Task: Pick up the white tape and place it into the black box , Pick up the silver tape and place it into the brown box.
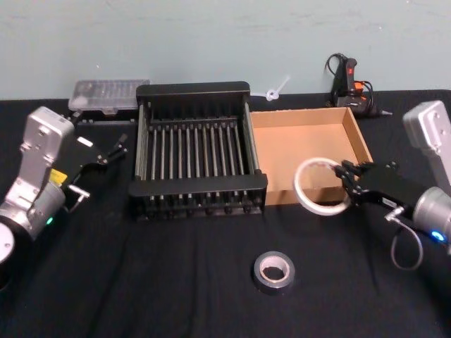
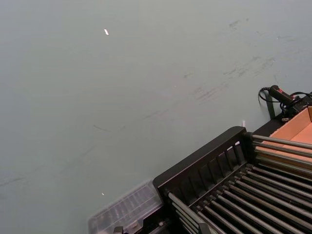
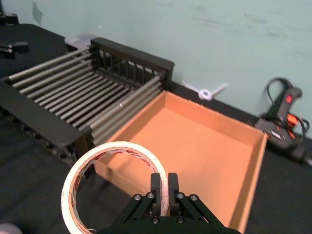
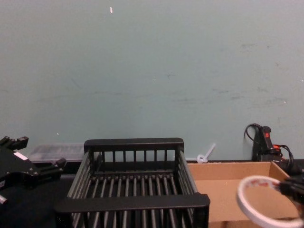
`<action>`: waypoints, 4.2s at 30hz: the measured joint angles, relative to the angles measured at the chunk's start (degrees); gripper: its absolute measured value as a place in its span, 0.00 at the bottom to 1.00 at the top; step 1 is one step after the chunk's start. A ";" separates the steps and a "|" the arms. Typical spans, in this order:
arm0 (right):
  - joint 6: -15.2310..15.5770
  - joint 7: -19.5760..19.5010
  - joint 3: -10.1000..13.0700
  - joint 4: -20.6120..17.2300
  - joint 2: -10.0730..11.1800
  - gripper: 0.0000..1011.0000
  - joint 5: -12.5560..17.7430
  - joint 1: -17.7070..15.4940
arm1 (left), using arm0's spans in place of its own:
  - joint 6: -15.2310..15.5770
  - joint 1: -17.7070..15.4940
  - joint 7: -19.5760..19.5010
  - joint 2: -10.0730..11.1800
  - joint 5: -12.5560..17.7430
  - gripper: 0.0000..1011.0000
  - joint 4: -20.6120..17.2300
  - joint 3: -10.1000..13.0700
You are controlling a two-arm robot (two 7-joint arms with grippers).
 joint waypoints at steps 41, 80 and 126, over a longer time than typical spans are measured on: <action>-2.78 4.39 -11.09 16.03 -12.34 0.09 -7.35 19.31 | 0.00 0.00 0.00 0.00 0.00 0.99 0.01 0.00; -5.16 5.68 -14.42 24.90 -17.79 0.12 -10.06 25.83 | 0.00 0.00 0.00 0.00 0.00 0.99 0.00 0.00; -3.71 4.34 -12.69 21.39 -16.83 0.99 -9.81 24.01 | 0.00 0.00 0.00 0.00 0.00 0.99 0.00 0.00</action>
